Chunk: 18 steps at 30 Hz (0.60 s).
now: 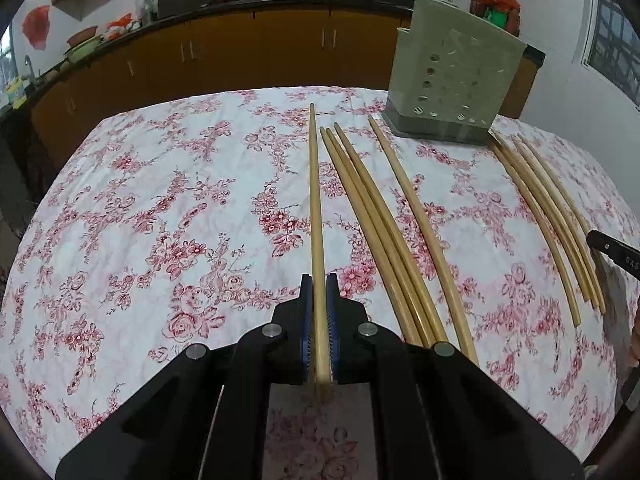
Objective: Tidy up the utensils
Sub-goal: 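Lift the left gripper's chopstick upright while the right gripper raises its chopstick toward the green holder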
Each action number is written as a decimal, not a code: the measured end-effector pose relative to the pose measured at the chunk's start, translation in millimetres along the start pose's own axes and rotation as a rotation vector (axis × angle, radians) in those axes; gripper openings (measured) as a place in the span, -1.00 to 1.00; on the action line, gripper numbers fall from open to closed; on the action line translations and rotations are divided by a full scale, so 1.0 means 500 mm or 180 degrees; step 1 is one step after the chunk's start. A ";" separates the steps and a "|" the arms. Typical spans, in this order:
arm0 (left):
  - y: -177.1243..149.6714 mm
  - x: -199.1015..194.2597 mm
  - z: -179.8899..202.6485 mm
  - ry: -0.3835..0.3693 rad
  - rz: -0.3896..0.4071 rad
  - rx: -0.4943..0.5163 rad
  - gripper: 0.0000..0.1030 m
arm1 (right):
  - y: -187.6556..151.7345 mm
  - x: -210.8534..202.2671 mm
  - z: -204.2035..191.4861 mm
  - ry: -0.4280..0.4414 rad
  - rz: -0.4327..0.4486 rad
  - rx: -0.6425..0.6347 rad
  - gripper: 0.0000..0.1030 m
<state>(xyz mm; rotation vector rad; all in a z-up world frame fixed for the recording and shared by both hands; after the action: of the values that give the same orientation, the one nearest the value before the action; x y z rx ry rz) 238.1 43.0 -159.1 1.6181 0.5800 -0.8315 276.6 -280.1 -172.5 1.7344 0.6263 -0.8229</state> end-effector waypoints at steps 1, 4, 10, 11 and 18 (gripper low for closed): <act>0.001 0.000 0.000 0.0008 0.0008 0.0000 -0.84 | -0.002 -0.001 0.000 -0.0013 0.0024 -0.0019 -0.80; 0.001 0.001 -0.002 0.0005 0.0013 -0.0035 -0.85 | -0.004 -0.003 -0.002 -0.0045 0.0077 -0.0059 -0.80; 0.008 0.005 -0.005 0.0027 0.0012 -0.0053 -0.85 | 0.000 0.002 -0.003 -0.0046 0.0098 -0.0057 -0.81; 0.007 0.004 -0.004 0.0043 0.0009 -0.0041 -0.85 | -0.001 0.001 -0.003 -0.0053 0.0096 -0.0052 -0.80; 0.001 -0.003 -0.004 0.0052 -0.0012 -0.0075 -0.86 | -0.002 -0.014 -0.003 -0.0029 0.0091 -0.0103 -0.84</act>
<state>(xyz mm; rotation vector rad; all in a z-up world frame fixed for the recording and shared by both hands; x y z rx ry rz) 237.8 44.9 -157.4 1.6042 0.6026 -0.8120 271.5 -278.4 -167.4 1.7057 0.6042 -0.7963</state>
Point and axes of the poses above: each gripper's, at about its wrist camera, not at the fingertips, and x roughly the way its jaws point, z to its right, y to its top, the point moved 8 cm from there along x, roughly the way its jaws point, and after that the axes turned 10 degrees about x, right-handed, at the moved point
